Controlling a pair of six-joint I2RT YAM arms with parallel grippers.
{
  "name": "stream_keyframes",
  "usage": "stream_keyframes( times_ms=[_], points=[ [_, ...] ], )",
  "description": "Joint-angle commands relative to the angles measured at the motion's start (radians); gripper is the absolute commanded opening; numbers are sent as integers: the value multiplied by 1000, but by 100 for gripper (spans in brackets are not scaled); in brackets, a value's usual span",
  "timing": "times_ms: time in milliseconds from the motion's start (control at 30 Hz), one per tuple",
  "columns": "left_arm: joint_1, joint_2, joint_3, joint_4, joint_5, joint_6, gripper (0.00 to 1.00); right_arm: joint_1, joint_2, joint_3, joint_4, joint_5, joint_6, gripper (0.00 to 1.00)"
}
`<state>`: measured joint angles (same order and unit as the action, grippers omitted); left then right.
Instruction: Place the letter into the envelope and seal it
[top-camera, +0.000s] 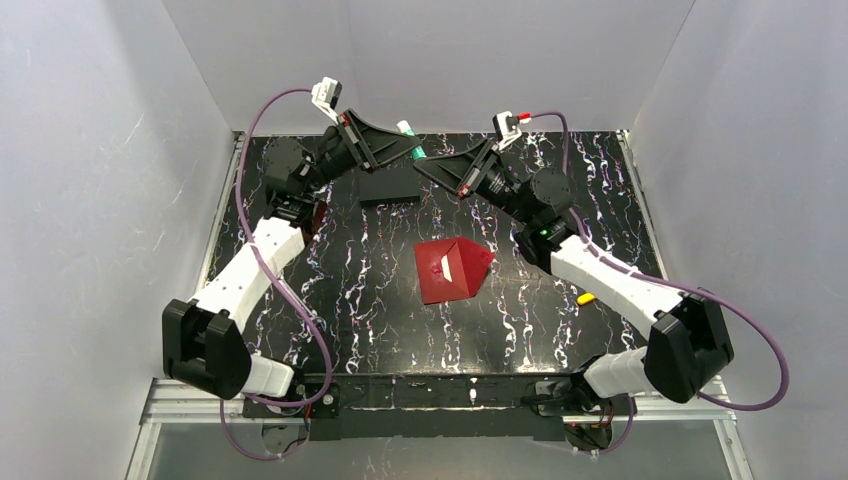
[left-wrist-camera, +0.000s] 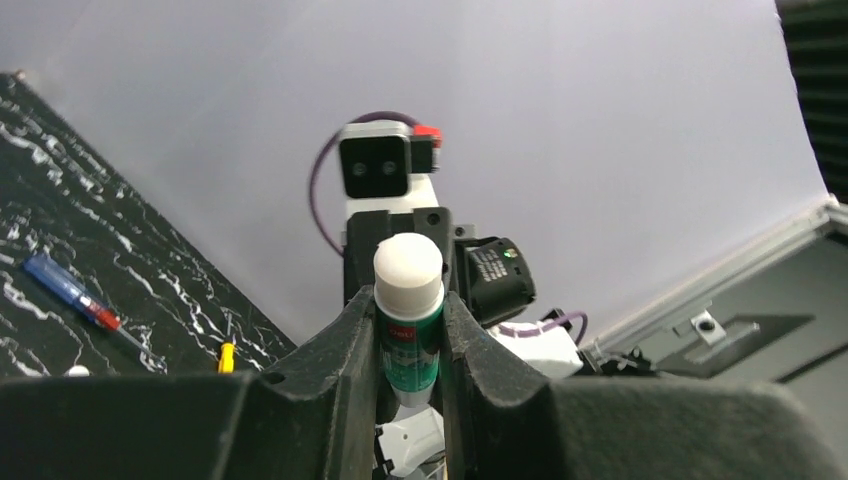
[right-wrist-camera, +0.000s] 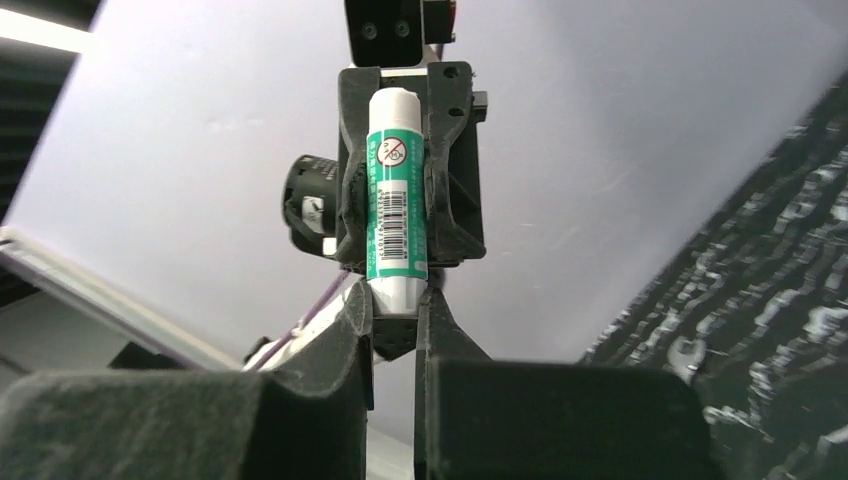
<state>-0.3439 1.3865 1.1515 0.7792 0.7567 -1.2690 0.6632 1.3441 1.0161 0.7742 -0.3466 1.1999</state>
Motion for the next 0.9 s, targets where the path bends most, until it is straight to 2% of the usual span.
stream_keyframes(
  times_ms=[0,133,300,533,667,700,800,867],
  points=[
    [34,-32,53,91,120,33,0,1,10,12,484,-12,243,1],
    [37,8,106,199,141,-30,0,1,56,2,685,65,409,1],
    [38,31,123,270,103,-58,0,4,146,-7,921,281,605,1],
    [37,42,148,274,105,-24,0,27,169,-45,888,547,751,1],
    [38,34,149,271,100,13,0,43,185,-64,871,619,834,1],
    [39,34,150,262,98,18,0,45,184,-73,859,621,839,6],
    [42,23,144,173,67,59,0,44,142,-130,783,588,763,56],
    [42,0,122,69,23,110,0,32,79,-190,677,534,621,80]
  ],
)
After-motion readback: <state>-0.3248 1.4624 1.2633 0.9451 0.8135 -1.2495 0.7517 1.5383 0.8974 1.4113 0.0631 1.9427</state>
